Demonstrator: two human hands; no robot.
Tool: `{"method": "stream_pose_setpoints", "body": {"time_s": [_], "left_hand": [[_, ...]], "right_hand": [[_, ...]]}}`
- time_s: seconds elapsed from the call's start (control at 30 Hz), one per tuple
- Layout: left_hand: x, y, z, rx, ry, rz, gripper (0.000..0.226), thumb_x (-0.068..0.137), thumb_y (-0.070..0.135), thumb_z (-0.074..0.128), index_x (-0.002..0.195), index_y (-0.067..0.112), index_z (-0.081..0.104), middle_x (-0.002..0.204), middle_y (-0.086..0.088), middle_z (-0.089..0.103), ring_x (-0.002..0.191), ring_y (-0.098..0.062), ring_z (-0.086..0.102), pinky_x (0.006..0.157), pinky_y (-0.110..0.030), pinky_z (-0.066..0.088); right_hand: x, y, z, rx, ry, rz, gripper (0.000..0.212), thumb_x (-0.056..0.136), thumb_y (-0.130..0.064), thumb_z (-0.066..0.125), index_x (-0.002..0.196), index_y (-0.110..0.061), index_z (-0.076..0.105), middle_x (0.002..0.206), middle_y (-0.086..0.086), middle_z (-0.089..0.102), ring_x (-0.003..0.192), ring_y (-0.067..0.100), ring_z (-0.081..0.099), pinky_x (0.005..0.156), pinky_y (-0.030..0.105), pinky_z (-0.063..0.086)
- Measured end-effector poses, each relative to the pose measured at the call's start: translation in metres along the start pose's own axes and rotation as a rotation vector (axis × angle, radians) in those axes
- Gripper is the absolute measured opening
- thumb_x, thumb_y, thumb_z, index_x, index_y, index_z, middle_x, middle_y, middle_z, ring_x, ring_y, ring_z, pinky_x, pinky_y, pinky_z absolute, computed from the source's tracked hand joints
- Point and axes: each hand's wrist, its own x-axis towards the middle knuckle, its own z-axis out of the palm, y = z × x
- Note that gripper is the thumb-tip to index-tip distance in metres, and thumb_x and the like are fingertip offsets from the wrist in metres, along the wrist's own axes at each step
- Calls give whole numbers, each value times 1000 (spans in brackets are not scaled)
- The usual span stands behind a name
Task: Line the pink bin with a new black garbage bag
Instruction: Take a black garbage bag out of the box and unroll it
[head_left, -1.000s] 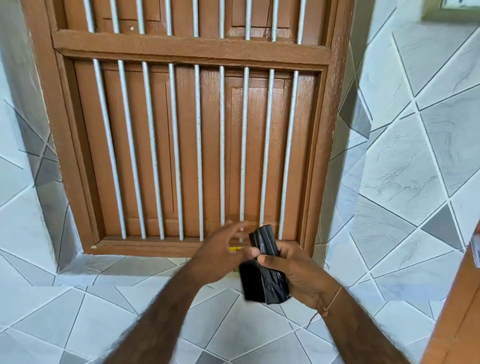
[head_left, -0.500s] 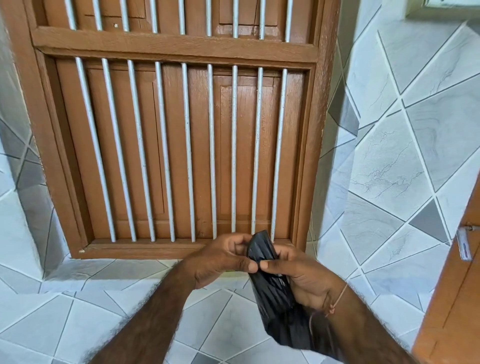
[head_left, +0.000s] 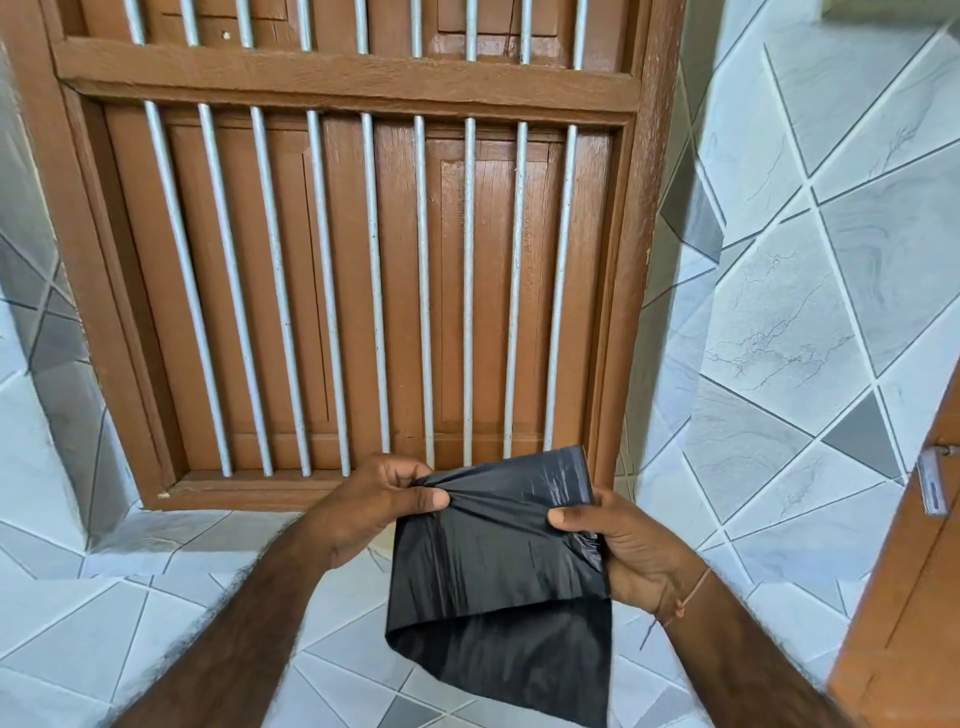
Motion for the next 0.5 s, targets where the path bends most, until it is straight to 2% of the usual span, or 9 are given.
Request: {"method": "stream_pose_setpoints", "body": {"time_s": [0.07,0.13,0.2,0.37,0.43,0.5], "left_hand": [[-3,-1,-5,-3,22,-1,37,53,43,88,70,14,73,74,-5,71,72,-15,66,63,-22,52],[-7,-1,-11,-18,38,0,38,51,43,90,69,13,73,72,-5,71,70,-15,66,62,-22,52],[-10,-1,-17,-18,61,-2,37,51,40,90,68,12,72,69,-5,70,65,-14,66,58,-22,52],[-14,-3,-36,-14,156,-13,29,63,25,86,73,4,69,67,-10,67,61,-17,61,54,-23,49],[-15,-4,-45,-2,191,-20,39,60,29,87,76,-1,68,70,-14,66,62,-19,60,55,-24,48],[-17,-4,-52,30,201,-23,54,53,34,87,79,-8,66,74,-18,66,63,-21,61,56,-23,49]], "right_hand": [[1,0,-1,6,-4,-12,67,60,-7,86,122,2,61,123,25,63,110,38,64,90,46,55],[2,-1,-3,-9,-6,-4,57,74,-9,77,128,-3,57,130,22,60,117,38,59,96,48,52],[3,-3,-6,-19,13,16,54,78,-10,73,129,-5,57,131,22,59,117,37,59,96,49,51],[4,-4,-7,28,65,4,78,56,-7,88,127,1,56,126,25,61,112,38,63,85,46,56],[3,-6,-8,24,63,-8,78,59,-9,88,129,1,54,130,25,59,119,39,58,92,46,54],[2,-9,-9,37,49,-14,70,67,-8,83,130,0,54,132,24,58,120,38,58,97,46,51]]}}
